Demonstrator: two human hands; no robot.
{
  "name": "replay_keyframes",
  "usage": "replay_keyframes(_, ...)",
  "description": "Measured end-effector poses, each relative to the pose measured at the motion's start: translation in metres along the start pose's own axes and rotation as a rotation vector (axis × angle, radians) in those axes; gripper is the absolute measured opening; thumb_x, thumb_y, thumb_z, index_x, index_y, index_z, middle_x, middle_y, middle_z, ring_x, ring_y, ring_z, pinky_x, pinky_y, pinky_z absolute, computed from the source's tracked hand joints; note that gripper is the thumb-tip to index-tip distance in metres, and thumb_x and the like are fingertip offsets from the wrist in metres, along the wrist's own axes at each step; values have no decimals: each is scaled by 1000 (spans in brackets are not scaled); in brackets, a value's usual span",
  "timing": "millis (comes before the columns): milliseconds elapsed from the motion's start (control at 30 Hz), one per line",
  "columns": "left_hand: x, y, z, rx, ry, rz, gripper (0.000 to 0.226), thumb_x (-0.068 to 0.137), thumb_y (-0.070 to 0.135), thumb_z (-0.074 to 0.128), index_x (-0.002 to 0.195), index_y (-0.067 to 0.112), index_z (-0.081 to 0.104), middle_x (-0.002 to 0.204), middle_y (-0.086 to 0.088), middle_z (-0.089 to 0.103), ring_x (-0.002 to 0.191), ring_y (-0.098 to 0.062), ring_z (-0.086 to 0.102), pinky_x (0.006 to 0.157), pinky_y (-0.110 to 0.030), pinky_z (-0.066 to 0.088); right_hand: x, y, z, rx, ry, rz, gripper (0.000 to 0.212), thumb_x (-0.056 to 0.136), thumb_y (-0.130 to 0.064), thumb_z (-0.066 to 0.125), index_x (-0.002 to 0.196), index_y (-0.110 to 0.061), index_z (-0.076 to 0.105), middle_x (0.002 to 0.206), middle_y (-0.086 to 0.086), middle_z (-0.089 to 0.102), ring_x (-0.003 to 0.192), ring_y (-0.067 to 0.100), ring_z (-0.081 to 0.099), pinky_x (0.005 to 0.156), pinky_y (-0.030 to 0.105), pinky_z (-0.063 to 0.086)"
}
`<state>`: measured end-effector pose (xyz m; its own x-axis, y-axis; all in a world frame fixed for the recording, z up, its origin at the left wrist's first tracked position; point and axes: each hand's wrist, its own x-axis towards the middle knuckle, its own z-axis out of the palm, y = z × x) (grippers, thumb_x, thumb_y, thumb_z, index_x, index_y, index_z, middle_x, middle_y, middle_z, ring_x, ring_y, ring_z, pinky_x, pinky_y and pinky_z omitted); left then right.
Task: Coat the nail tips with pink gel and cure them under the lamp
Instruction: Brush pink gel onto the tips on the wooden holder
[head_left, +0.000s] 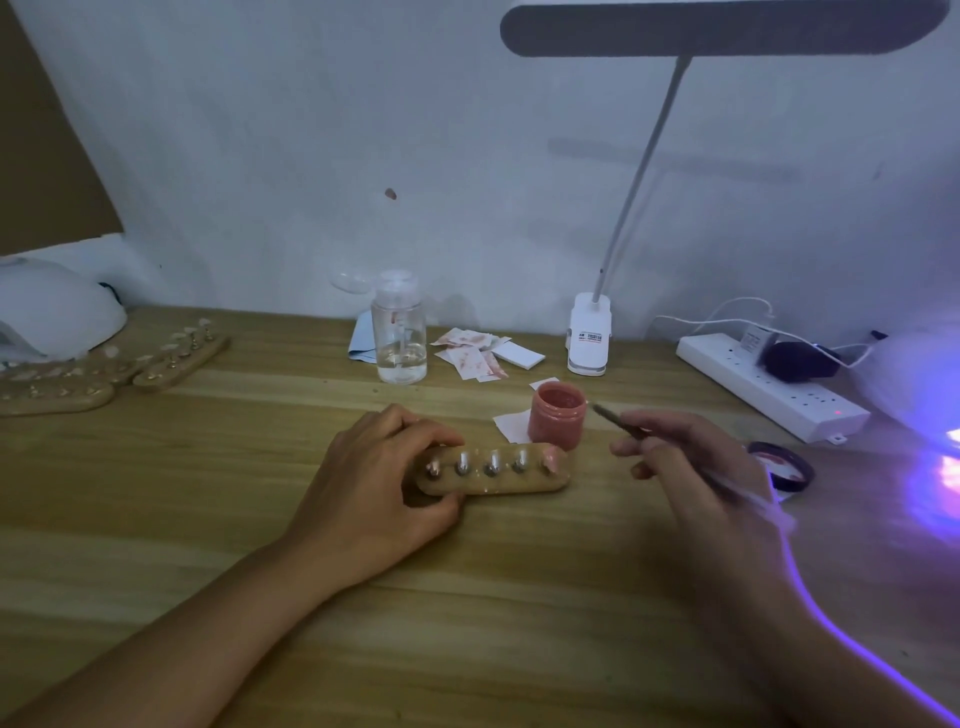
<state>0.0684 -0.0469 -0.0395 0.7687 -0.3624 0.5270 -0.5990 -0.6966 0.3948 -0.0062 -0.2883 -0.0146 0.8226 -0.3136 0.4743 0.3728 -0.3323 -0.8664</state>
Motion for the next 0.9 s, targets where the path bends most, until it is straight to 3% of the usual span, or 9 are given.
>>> replay_keyframes(133, 1, -3, 2, -34, -25, -46, 46, 73, 37, 81, 117, 39, 66, 105, 24, 52, 105, -1, 51, 96, -35, 44, 25, -5, 6, -3, 36, 205, 6, 87, -14, 57, 91, -17, 57, 74, -4, 74, 59, 3, 60, 63, 22, 45)
replay_keyframes(300, 2, -5, 3, -41, -34, -47, 48, 75, 38, 80, 121, 38, 65, 106, 23, 51, 105, -1, 50, 93, -25, 41, 62, -11, 15, -189, -27, 281, 6, 84, -25, 61, 80, -20, 58, 68, -12, 73, 48, -6, 53, 58, 25, 37)
replay_keyframes(400, 2, -7, 3, -54, -42, -50, 48, 76, 39, 79, 122, 39, 65, 106, 25, 49, 104, 2, 48, 89, -15, 36, 63, -15, 20, -140, 40, 294, 10, 88, -28, 54, 86, -19, 58, 67, -12, 73, 50, -7, 54, 64, 28, 40)
replay_keyframes(467, 2, -7, 3, -64, -47, -53, 48, 76, 41, 78, 122, 38, 64, 106, 27, 49, 103, 3, 48, 87, -13, 36, 47, -23, 22, -3, 64, 230, 7, 91, -21, 52, 93, -17, 58, 73, -10, 75, 58, -2, 62, 72, 28, 47)
replay_keyframes(600, 1, -3, 1, -65, -60, -31, 47, 73, 48, 75, 117, 41, 61, 104, 25, 51, 100, 2, 49, 85, -20, 43, -9, -26, 26, 44, -9, -14, 14, 81, -12, 72, 85, -21, 62, 78, -10, 75, 70, 1, 69, 62, 7, 47)
replay_keyframes(700, 0, 0, 0, -55, -51, 4, 39, 72, 46, 77, 108, 39, 64, 101, 22, 52, 96, 1, 50, 82, -20, 43, -25, -18, 25, -174, -8, -119, 27, 75, -5, 76, 76, -24, 57, 76, -15, 69, 68, 1, 66, 58, 11, 48)
replay_keyframes(800, -3, 2, 0, -39, -31, 30, 36, 71, 47, 76, 104, 40, 64, 99, 22, 52, 94, 2, 50, 79, -12, 37, -25, -17, 23, -329, -37, -218, 25, 71, -6, 73, 75, -22, 54, 81, -14, 65, 71, 3, 65, 66, 17, 51)
replay_keyframes(900, -3, 1, 0, -37, -30, 34, 37, 71, 50, 75, 105, 40, 64, 98, 21, 52, 94, 1, 50, 78, -14, 38, -26, -16, 23, -385, -59, -203, 24, 70, -11, 73, 75, -23, 53, 81, -14, 63, 78, 3, 62, 76, 25, 53)
